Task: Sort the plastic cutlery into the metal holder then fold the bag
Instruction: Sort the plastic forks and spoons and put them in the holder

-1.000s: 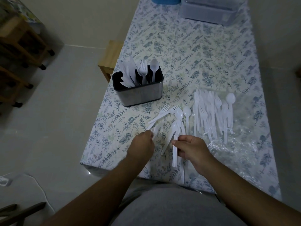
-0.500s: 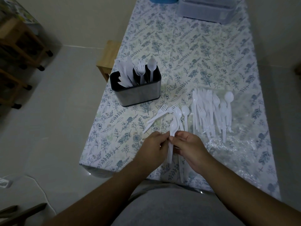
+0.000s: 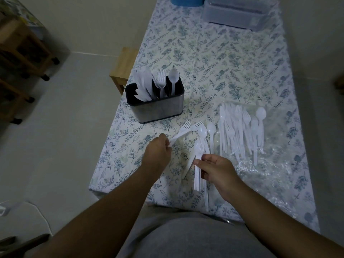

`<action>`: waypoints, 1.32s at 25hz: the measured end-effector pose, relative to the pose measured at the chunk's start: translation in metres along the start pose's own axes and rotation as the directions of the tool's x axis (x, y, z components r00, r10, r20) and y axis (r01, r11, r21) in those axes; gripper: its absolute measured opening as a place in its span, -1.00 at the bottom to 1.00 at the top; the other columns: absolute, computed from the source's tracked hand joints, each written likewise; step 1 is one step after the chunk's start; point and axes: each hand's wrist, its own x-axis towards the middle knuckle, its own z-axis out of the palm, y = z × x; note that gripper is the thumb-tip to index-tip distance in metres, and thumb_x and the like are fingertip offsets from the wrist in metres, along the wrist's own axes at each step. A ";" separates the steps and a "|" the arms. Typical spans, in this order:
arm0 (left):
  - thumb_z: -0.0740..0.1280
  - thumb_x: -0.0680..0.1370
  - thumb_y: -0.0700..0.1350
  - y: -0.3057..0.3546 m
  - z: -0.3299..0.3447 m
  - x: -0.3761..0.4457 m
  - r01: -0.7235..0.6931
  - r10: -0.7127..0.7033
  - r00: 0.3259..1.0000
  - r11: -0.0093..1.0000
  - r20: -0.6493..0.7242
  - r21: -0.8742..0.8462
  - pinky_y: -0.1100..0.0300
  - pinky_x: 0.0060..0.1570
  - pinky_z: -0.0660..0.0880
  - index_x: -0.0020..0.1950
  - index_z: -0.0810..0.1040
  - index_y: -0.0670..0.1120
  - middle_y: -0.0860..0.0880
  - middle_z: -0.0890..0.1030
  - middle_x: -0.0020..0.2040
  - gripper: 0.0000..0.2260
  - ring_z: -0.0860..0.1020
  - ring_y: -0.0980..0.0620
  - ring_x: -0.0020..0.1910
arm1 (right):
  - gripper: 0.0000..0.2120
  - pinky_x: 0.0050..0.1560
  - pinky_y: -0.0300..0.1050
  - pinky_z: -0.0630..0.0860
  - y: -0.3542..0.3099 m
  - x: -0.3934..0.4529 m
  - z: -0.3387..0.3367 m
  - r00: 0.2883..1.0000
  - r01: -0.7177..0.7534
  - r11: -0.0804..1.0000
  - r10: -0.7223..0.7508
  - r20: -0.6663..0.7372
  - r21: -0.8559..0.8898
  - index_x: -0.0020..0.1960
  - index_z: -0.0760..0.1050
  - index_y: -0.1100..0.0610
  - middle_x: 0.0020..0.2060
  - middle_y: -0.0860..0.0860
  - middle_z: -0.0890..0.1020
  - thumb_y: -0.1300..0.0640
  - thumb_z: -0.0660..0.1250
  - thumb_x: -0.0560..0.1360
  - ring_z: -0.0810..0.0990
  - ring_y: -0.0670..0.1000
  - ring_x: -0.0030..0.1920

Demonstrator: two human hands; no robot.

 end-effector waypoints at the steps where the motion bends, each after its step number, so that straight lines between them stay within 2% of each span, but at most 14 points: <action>1: 0.37 0.56 -0.18 0.001 -0.002 -0.001 0.006 -0.006 1.000 1.000 0.009 -0.017 0.22 -0.36 0.51 -0.01 0.50 -0.07 -0.02 0.61 -0.15 -0.92 0.53 0.11 -0.27 | -0.78 0.06 0.03 0.67 0.000 0.001 0.000 1.000 -0.004 1.000 0.004 -0.007 0.003 0.01 0.59 0.07 -0.03 0.12 0.74 0.23 0.56 0.43 0.73 0.10 0.00; 2: 0.37 0.56 -0.19 0.003 -0.004 -0.004 0.035 -0.034 0.999 0.997 0.018 -0.072 0.19 -0.34 0.57 0.03 0.52 -0.06 -0.02 0.63 -0.14 -0.92 0.57 0.11 -0.27 | -0.77 0.10 0.07 0.67 -0.001 0.002 -0.001 1.000 -0.012 1.000 0.013 -0.015 0.008 0.04 0.60 0.10 -0.02 0.13 0.74 0.24 0.55 0.44 0.74 0.12 0.02; 5: 0.39 0.55 -0.17 0.007 -0.002 -0.031 0.201 -0.168 0.977 0.930 0.132 -0.308 0.29 -0.34 0.54 0.15 0.59 -0.05 0.04 0.66 -0.11 -0.82 0.65 0.10 -0.24 | -0.68 0.14 0.15 0.66 -0.002 0.006 -0.002 0.999 -0.024 1.000 0.024 -0.025 0.020 0.16 0.60 0.21 -0.01 0.16 0.75 0.23 0.55 0.43 0.74 0.16 0.04; 8: 0.41 0.54 -0.16 0.012 0.009 -0.063 0.211 -0.134 0.969 0.885 0.207 -0.414 0.20 -0.17 0.65 0.26 0.62 -0.07 0.02 0.70 -0.13 -0.71 0.69 0.07 -0.20 | -0.74 0.10 0.09 0.66 -0.002 0.007 -0.002 1.000 -0.026 1.000 0.026 -0.012 -0.011 0.10 0.61 0.17 -0.02 0.13 0.75 0.20 0.55 0.44 0.73 0.13 0.02; 10: 0.40 0.54 -0.17 0.018 0.015 -0.069 0.102 -0.039 0.987 0.905 0.158 -0.413 0.32 -0.11 0.61 0.29 0.62 -0.07 0.06 0.71 -0.19 -0.69 0.66 0.18 -0.24 | -0.82 0.05 -0.01 0.65 -0.002 0.005 -0.001 1.000 -0.024 0.999 0.024 -0.001 -0.047 -0.02 0.58 0.05 -0.04 0.07 0.73 0.18 0.55 0.45 0.72 0.06 0.01; 12: 0.37 0.55 -0.21 0.028 0.014 -0.069 -0.043 0.100 0.986 0.924 0.130 -0.380 0.45 -0.19 0.52 0.25 0.65 -0.04 0.08 0.68 -0.25 -0.71 0.61 0.21 -0.29 | -0.82 0.06 0.00 0.65 -0.001 0.005 -0.001 1.000 -0.018 0.999 0.019 0.011 -0.039 -0.07 0.55 0.02 -0.05 0.07 0.73 0.19 0.54 0.46 0.71 0.05 0.01; 14: 0.36 0.54 -0.23 0.034 0.015 -0.070 -0.140 0.201 0.970 0.922 0.137 -0.360 0.36 -0.20 0.53 0.21 0.66 0.00 0.07 0.67 -0.26 -0.72 0.60 0.16 -0.28 | -0.83 0.07 0.03 0.66 -0.001 0.006 -0.002 1.000 -0.025 1.000 0.025 0.006 -0.016 -0.06 0.57 0.05 -0.06 0.08 0.74 0.20 0.54 0.46 0.72 0.08 0.02; 19: 0.43 0.52 -0.20 0.033 0.024 -0.084 -0.071 0.164 0.967 0.909 0.194 -0.411 0.48 -0.10 0.50 0.26 0.61 -0.06 0.13 0.63 -0.15 -0.69 0.59 0.29 -0.13 | -0.75 0.16 0.15 0.64 0.004 0.008 -0.011 0.996 -0.086 0.996 0.086 0.000 -0.001 0.05 0.58 0.10 0.02 0.14 0.73 0.17 0.57 0.43 0.71 0.14 0.08; 21: 0.46 0.50 -0.20 0.033 0.023 -0.082 -0.034 0.150 0.960 0.899 0.235 -0.437 0.45 -0.12 0.53 0.19 0.62 -0.05 0.11 0.63 -0.15 -0.73 0.60 0.24 -0.12 | -0.72 0.16 0.16 0.64 0.006 0.007 -0.014 0.995 -0.093 0.995 0.092 0.029 0.020 0.07 0.57 0.12 -0.01 0.15 0.75 0.21 0.56 0.42 0.73 0.16 0.06; 25: 0.41 0.51 -0.19 0.033 0.015 -0.070 0.038 0.116 0.944 0.892 0.308 -0.451 0.36 -0.21 0.55 0.00 0.67 -0.03 0.05 0.69 -0.20 -0.88 0.64 0.19 -0.24 | -0.64 0.15 0.13 0.64 0.006 0.006 -0.020 0.994 -0.090 0.996 0.089 0.059 0.022 0.16 0.56 0.19 -0.03 0.16 0.76 0.25 0.57 0.40 0.75 0.15 0.02; 27: 0.40 0.55 -0.13 0.038 0.012 -0.057 0.030 0.080 0.962 0.918 0.260 -0.396 0.44 -0.27 0.50 -0.03 0.68 -0.01 0.06 0.68 -0.22 -0.93 0.61 0.22 -0.27 | -0.65 0.11 0.06 0.65 0.006 0.006 -0.022 0.996 -0.077 0.997 0.078 0.037 -0.012 0.15 0.59 0.20 -0.05 0.13 0.77 0.24 0.57 0.40 0.75 0.11 0.01; 29: 0.39 0.56 -0.15 0.048 0.011 -0.032 -0.008 0.046 0.992 0.951 0.117 -0.309 0.44 -0.25 0.48 0.02 0.62 -0.03 0.09 0.64 -0.15 -0.94 0.59 0.22 -0.19 | -0.72 0.07 0.05 0.66 0.005 0.005 -0.023 0.998 -0.068 0.998 0.068 0.018 -0.013 0.13 0.64 0.23 -0.08 0.12 0.77 0.27 0.53 0.43 0.75 0.12 -0.01; 31: 0.38 0.56 -0.18 0.058 0.015 0.002 -0.036 0.041 0.999 0.967 0.018 -0.251 0.35 -0.19 0.50 0.04 0.56 -0.07 0.02 0.60 -0.08 -0.92 0.57 0.14 -0.14 | -0.78 0.08 0.06 0.66 0.004 0.004 -0.024 0.998 -0.067 0.998 0.067 -0.001 0.017 0.10 0.67 0.23 -0.10 0.13 0.77 0.29 0.51 0.46 0.75 0.14 -0.02; 33: 0.40 0.54 -0.19 0.065 0.023 0.031 -0.056 0.059 0.998 0.985 0.014 -0.166 0.18 -0.16 0.58 0.05 0.52 -0.11 -0.05 0.59 -0.06 -0.88 0.58 0.04 -0.12 | -0.79 0.10 0.07 0.66 0.000 0.003 -0.027 0.998 -0.062 0.997 0.063 -0.026 0.047 0.09 0.68 0.21 -0.09 0.14 0.77 0.29 0.50 0.46 0.75 0.15 -0.01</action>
